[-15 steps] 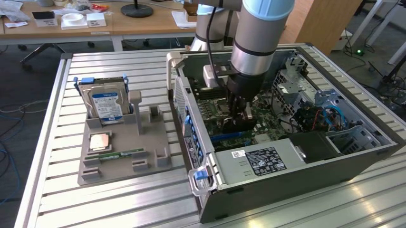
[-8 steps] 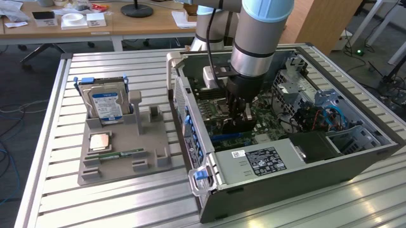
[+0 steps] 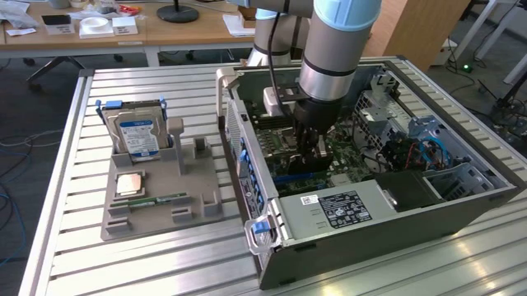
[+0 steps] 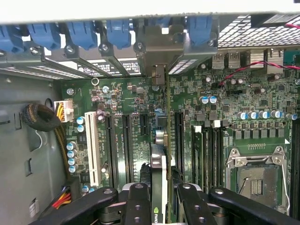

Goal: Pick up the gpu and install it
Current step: 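Insert the gpu into the slot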

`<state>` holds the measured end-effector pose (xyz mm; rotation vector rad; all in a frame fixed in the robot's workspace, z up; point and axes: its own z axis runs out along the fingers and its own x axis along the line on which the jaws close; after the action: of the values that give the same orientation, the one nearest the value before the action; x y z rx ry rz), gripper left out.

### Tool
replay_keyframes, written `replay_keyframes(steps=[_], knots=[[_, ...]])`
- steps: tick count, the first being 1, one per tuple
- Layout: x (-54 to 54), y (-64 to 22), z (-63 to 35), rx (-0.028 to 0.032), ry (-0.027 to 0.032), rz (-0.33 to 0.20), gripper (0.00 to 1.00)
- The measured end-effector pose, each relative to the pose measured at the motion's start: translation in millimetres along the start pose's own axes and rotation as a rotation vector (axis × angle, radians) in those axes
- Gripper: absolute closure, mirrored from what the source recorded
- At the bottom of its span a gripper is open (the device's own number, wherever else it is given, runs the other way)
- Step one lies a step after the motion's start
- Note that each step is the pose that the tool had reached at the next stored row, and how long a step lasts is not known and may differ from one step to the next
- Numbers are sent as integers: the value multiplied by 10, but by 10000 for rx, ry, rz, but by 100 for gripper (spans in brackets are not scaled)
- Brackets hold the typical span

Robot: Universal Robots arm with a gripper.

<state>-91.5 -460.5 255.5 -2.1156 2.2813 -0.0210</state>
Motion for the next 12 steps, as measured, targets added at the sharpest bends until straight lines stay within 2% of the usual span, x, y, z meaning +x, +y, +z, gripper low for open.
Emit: replay_keyframes(steps=[12], knots=[[0,0,15,-1,1,0,73]])
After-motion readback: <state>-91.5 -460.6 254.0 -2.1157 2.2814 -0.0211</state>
